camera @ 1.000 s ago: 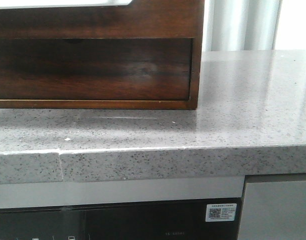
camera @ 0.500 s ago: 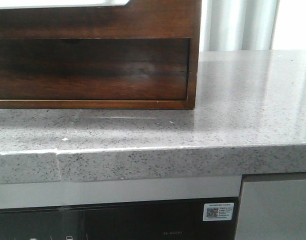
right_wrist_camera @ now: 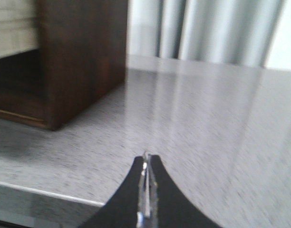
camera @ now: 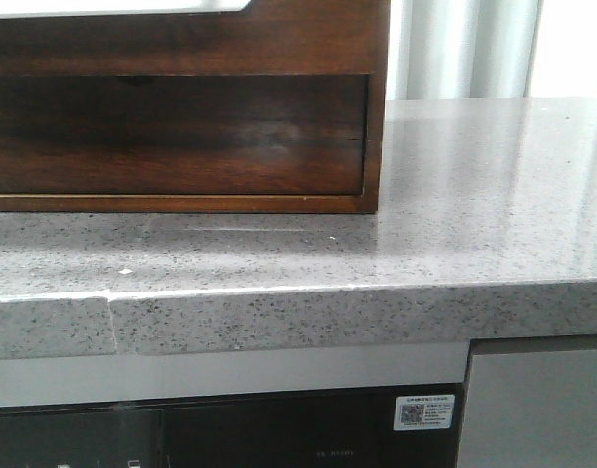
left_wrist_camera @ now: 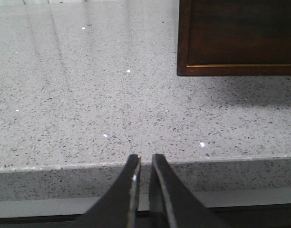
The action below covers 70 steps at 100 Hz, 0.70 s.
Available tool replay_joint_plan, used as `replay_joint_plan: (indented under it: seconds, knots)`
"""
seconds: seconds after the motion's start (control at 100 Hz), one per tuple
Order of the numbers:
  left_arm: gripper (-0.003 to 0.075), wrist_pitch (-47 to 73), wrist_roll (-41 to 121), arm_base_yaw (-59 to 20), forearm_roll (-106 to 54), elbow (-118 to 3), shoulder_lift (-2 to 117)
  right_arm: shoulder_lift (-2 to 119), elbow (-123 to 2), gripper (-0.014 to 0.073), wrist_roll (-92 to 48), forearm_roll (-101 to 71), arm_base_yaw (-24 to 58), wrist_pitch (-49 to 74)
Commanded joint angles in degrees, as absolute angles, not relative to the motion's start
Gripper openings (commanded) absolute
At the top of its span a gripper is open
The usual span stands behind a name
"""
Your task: Put scissors in drawer with both arms
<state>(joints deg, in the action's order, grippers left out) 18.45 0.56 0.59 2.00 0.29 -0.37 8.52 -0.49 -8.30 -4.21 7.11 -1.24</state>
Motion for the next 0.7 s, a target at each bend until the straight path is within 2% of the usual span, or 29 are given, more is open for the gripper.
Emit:
replay_joint_plan:
  seconds: [0.0,0.13,0.43,0.59,0.69]
  knots:
    - [0.0003,15.01,0.69,0.26,1.99,1.16,-2.27,7.72,-0.53,-0.0106,-6.19,-2.75,4.62,-5.86]
    - [0.0003,15.01,0.69,0.26,1.99,1.16,-2.27,5.71,1.68,-0.0106,-2.94,0.0,0.99,-5.46]
    - [0.0003,15.01,0.69,0.26,1.99,1.16,-2.27,-1.7,1.68,-0.0106,-2.65,0.81,-6.59,10.46]
    - [0.0003,15.01,0.69,0.26,1.99,1.16,-2.27,-1.78,1.68,-0.0106,-2.65,0.81,-8.11,17.46]
    - [0.0003,15.01,0.69,0.26,1.99,1.16,-2.27,-1.78,1.68,-0.0106,-2.88,0.81,-8.11,17.6]
